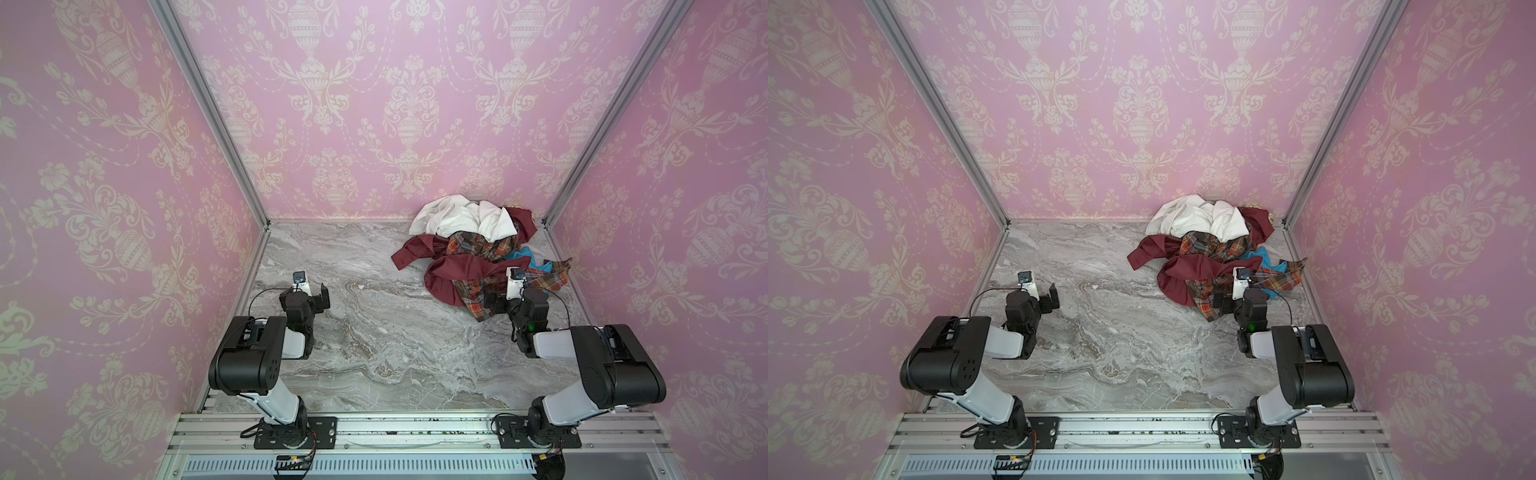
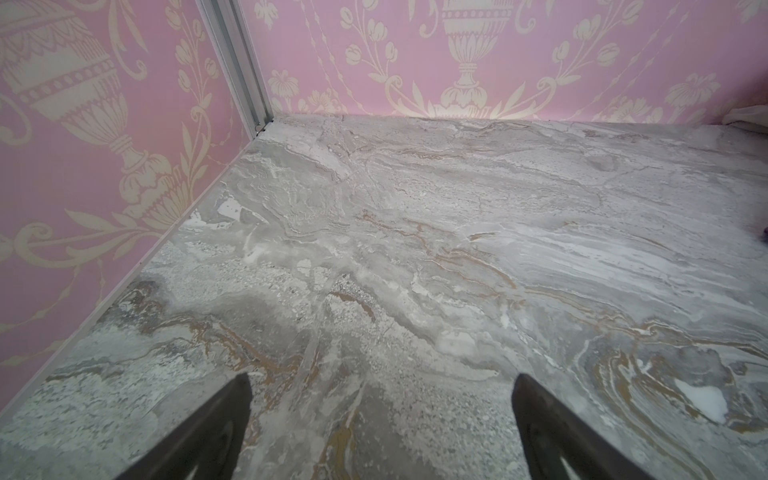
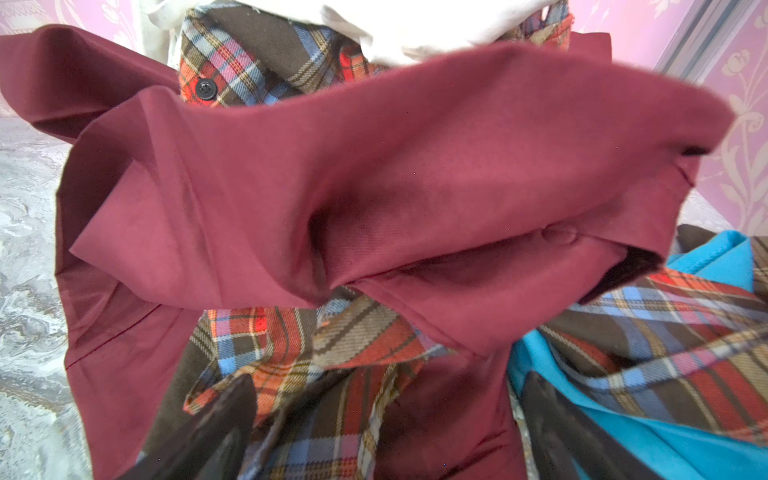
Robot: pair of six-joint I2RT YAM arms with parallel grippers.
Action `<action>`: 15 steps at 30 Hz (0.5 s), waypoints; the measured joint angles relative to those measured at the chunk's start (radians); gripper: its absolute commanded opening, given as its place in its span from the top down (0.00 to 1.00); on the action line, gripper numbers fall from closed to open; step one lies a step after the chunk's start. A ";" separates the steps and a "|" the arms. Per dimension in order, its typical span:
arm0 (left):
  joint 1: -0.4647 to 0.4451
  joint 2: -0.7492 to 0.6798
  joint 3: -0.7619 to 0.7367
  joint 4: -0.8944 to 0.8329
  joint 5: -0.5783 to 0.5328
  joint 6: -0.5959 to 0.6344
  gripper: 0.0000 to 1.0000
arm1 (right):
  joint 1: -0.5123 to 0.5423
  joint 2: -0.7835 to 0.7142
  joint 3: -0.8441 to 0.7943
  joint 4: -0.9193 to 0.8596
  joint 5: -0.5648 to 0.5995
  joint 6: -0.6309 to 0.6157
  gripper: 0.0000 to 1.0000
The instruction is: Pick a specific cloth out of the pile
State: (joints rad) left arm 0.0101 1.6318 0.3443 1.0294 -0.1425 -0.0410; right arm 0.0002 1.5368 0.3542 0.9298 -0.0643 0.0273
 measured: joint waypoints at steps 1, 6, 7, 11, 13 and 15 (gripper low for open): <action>0.000 0.000 0.000 0.000 0.000 0.000 0.01 | 0.000 0.000 0.000 0.000 0.000 0.000 0.00; 0.000 0.000 0.000 0.000 0.000 0.000 0.01 | 0.000 0.000 0.000 0.000 0.000 0.000 0.00; 0.000 0.000 0.000 0.000 0.000 0.000 0.01 | 0.000 0.000 0.000 0.000 0.000 0.000 0.00; 0.000 0.000 0.000 -0.001 0.003 0.000 0.01 | 0.000 0.000 0.000 0.001 0.010 0.003 0.00; 0.000 0.000 0.000 -0.002 0.003 0.000 0.01 | 0.000 0.000 0.000 0.002 0.019 0.003 0.00; 0.000 0.000 0.000 -0.002 0.004 0.000 0.01 | 0.000 0.000 0.000 0.003 0.027 0.006 0.00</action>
State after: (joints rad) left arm 0.0105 1.6318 0.3443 1.0279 -0.1387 -0.0410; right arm 0.0002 1.5368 0.3542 0.9325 -0.0368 0.0338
